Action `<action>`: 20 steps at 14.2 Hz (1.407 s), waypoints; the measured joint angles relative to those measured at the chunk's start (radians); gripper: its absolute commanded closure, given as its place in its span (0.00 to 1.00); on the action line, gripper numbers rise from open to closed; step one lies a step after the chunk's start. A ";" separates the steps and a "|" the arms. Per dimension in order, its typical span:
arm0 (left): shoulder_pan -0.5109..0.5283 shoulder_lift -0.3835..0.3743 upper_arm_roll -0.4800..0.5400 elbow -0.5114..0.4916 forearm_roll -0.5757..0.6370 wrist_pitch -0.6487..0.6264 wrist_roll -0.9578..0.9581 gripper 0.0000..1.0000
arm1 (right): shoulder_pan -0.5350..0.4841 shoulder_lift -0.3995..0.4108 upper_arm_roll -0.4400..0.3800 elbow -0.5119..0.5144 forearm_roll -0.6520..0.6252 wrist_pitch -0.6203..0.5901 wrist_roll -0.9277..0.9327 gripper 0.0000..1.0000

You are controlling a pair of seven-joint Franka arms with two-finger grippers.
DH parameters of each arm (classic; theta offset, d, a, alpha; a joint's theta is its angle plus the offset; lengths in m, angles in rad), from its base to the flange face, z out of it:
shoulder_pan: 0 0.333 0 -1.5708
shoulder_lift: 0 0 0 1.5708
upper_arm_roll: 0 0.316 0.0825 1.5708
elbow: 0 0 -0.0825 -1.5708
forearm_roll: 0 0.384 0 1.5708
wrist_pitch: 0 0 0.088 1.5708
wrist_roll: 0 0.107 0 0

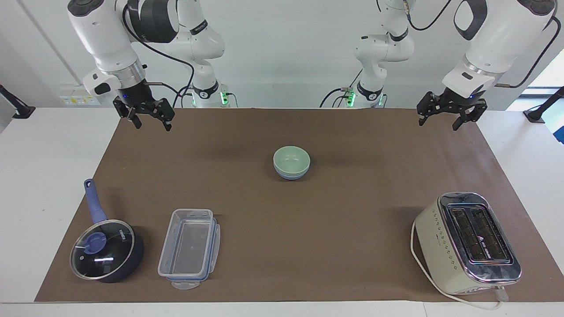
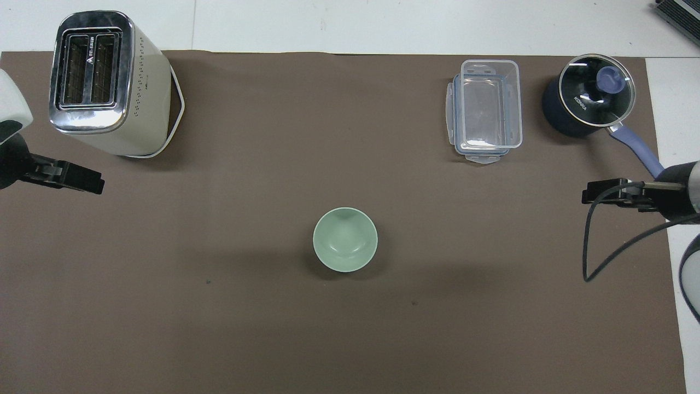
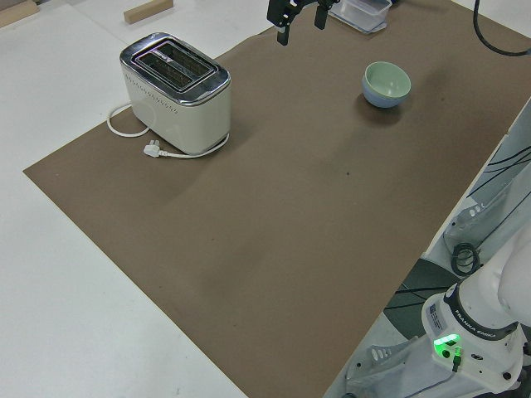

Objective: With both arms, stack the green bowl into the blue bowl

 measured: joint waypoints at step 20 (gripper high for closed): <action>0.000 0.000 0.001 0.000 0.000 0.000 0.000 0.00 | 0.002 0.036 0.005 0.272 -0.023 -0.288 -0.102 0.00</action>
